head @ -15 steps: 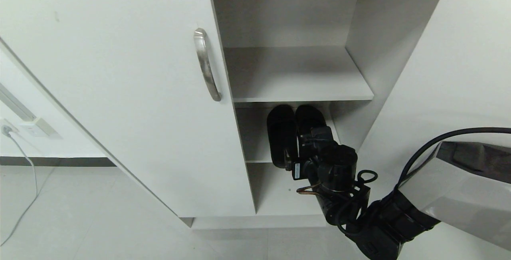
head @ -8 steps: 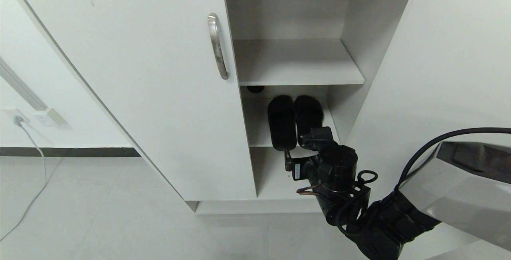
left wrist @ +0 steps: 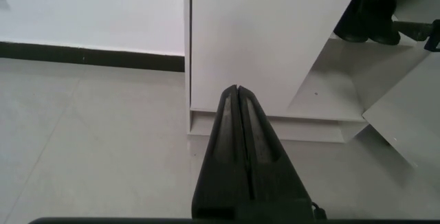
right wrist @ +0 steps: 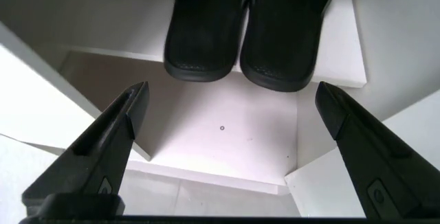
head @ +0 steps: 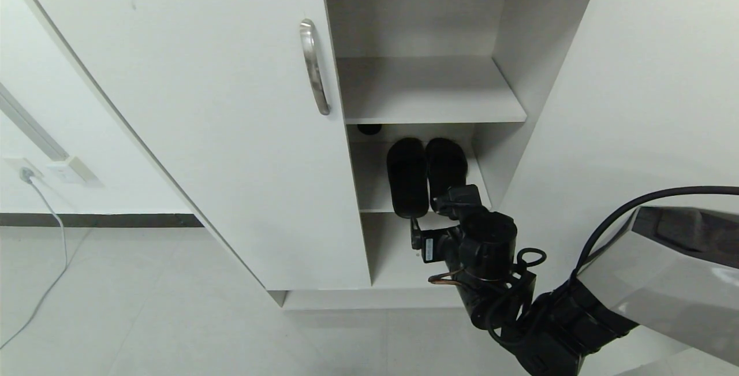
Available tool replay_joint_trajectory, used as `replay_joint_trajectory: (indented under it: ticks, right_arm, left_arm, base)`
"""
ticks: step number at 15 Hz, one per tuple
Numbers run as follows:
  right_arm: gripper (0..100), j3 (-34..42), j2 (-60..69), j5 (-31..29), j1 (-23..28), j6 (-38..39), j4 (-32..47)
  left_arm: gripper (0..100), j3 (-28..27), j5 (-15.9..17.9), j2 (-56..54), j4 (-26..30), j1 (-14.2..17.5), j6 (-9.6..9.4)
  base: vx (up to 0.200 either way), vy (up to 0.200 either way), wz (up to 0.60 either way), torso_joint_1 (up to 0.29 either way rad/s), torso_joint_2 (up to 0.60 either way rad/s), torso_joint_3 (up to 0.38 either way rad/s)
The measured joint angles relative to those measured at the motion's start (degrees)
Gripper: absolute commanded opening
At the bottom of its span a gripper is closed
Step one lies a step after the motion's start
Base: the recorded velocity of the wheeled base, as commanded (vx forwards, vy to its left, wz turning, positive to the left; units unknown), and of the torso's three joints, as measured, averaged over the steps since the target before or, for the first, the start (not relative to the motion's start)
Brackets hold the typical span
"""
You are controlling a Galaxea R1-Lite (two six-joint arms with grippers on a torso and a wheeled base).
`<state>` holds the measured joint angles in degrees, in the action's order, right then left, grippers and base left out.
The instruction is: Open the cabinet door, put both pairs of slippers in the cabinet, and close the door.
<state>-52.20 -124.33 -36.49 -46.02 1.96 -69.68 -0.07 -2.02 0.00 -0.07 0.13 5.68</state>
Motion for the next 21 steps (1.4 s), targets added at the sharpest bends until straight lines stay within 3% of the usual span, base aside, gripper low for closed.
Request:
replay_joint_trajectory:
  ticks: [12,21]
  right_arm:
    - [100,0.16,-0.54,0.12,-0.10,-0.11,0.00]
    - [100,0.50,-0.65,0.11,-0.06,-0.20,0.00]
  left_arm:
    - [0,-0.02,-0.09,0.00,-0.02,0.00,-0.02]
    - [0,0.00,-0.16,0.02,0.00,0.00,0.01]
  base:
    - [0.000,0.000,0.00,0.001,0.00,0.160]
    - [0.000,0.000,0.00,0.000,0.00,0.000]
